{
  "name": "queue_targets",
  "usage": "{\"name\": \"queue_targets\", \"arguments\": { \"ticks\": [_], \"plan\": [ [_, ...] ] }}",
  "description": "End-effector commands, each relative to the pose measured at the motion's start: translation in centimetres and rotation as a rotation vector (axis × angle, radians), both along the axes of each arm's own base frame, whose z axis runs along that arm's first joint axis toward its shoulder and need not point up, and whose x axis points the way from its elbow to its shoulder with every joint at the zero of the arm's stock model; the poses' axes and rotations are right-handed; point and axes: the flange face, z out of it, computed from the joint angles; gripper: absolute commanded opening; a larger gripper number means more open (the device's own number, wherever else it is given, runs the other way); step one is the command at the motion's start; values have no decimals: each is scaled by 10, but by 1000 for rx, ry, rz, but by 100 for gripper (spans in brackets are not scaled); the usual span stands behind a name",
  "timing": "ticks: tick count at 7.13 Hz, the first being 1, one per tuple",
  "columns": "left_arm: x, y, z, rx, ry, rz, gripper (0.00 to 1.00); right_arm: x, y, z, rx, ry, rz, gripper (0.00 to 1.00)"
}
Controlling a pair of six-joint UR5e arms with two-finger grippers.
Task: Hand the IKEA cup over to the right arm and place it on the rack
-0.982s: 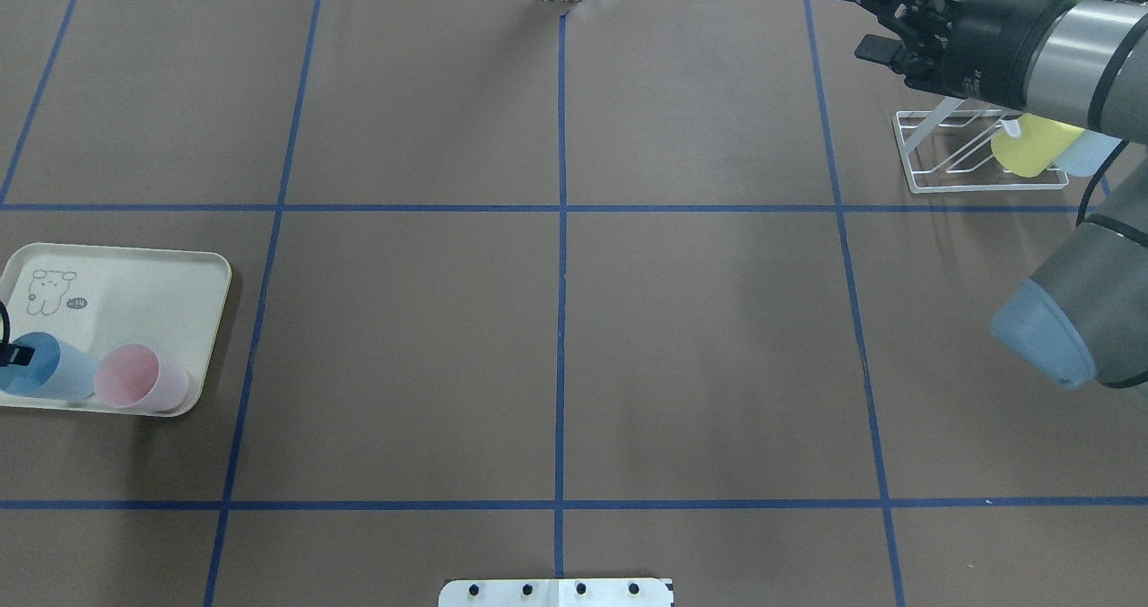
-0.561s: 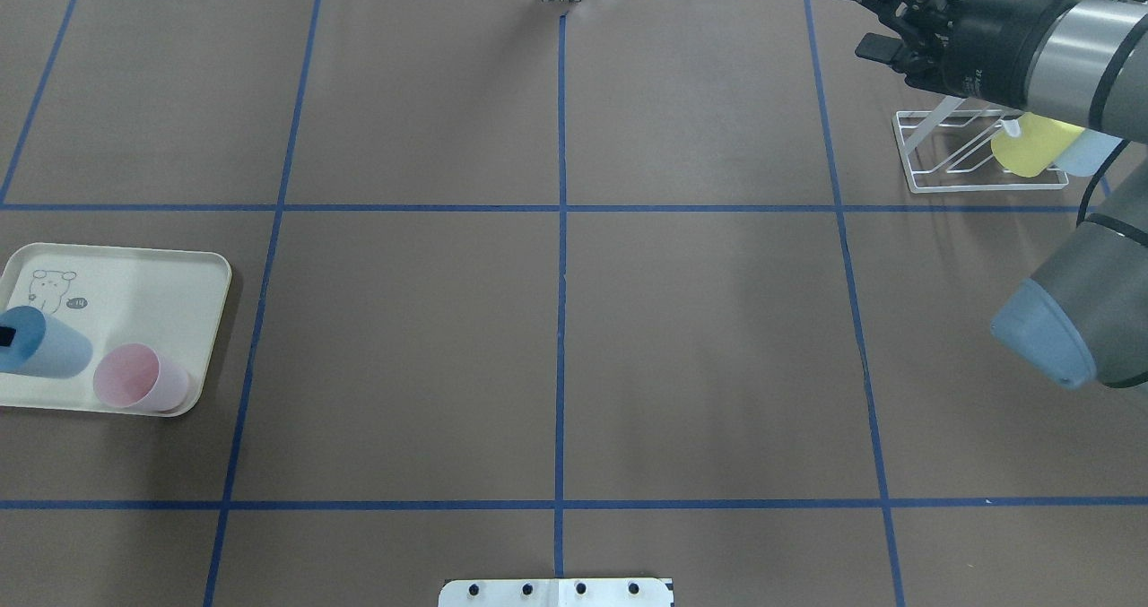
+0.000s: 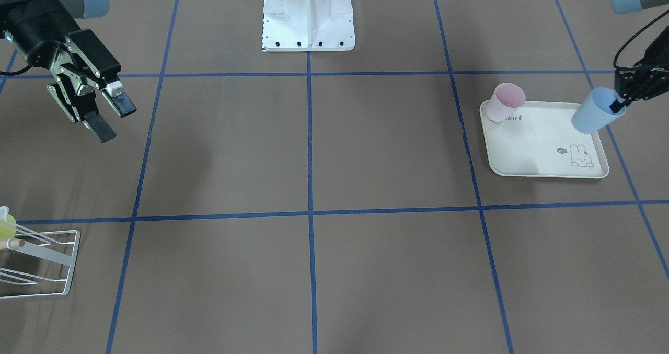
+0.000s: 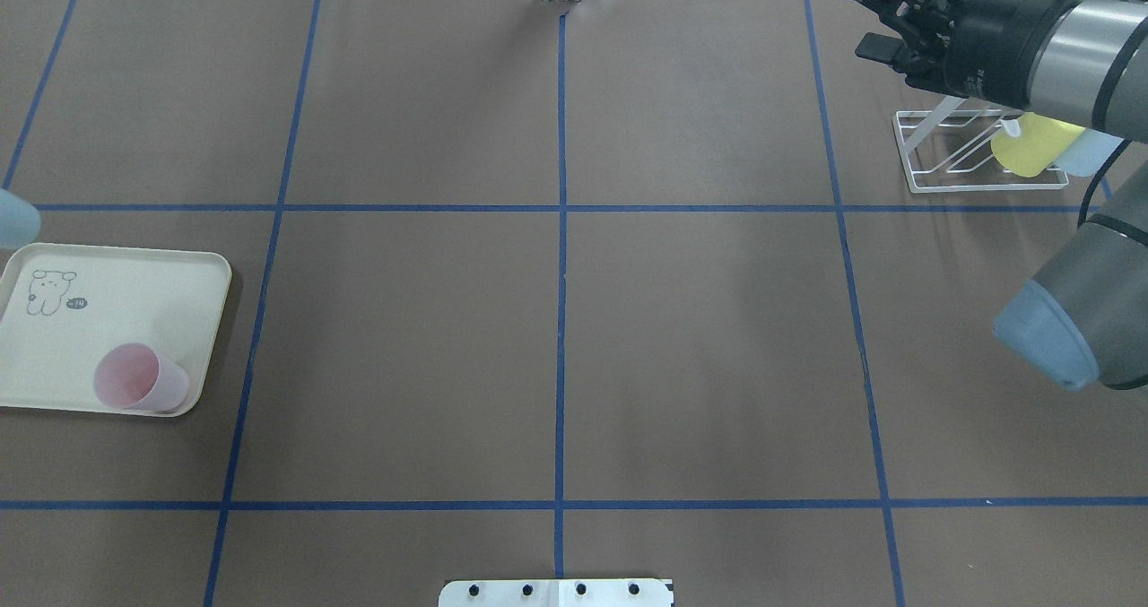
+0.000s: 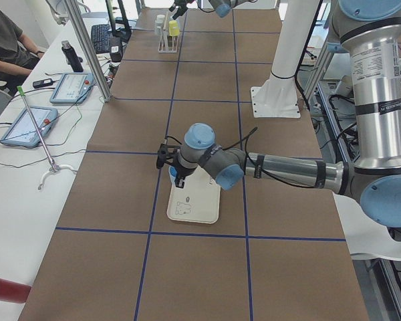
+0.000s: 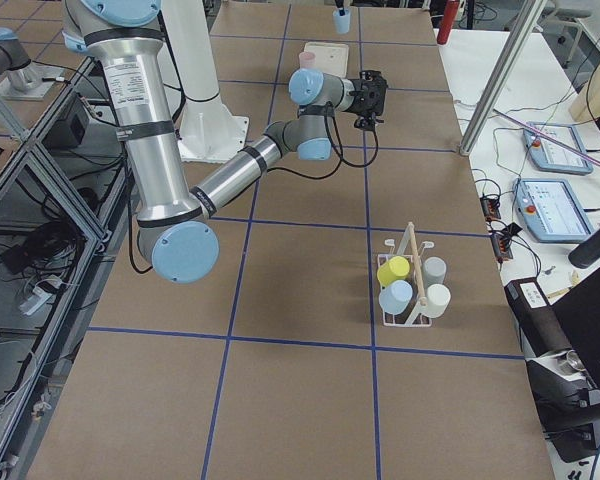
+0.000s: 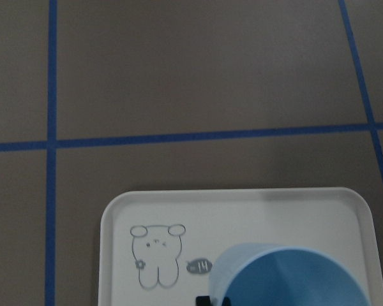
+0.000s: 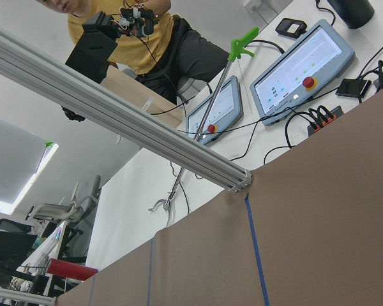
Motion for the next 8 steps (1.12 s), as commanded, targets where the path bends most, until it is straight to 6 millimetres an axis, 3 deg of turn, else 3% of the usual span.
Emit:
{"name": "queue_targets", "arguments": {
  "ticks": [1,3,5,8],
  "plan": [
    [19,-65,-79,-57,110,-170,0,1,3,-4,-19,-31,-7,100],
    [75,-76,-132,-121,241,-198,0,-2,2,-1,-29,-33,-10,100],
    [140,-70,-178,-129,396,-242,0,-8,5,-4,-23,-37,-24,100],
    [236,-65,-277,-242,655,-341,0,-19,9,-10,-70,-94,-49,100]
  ]
}}
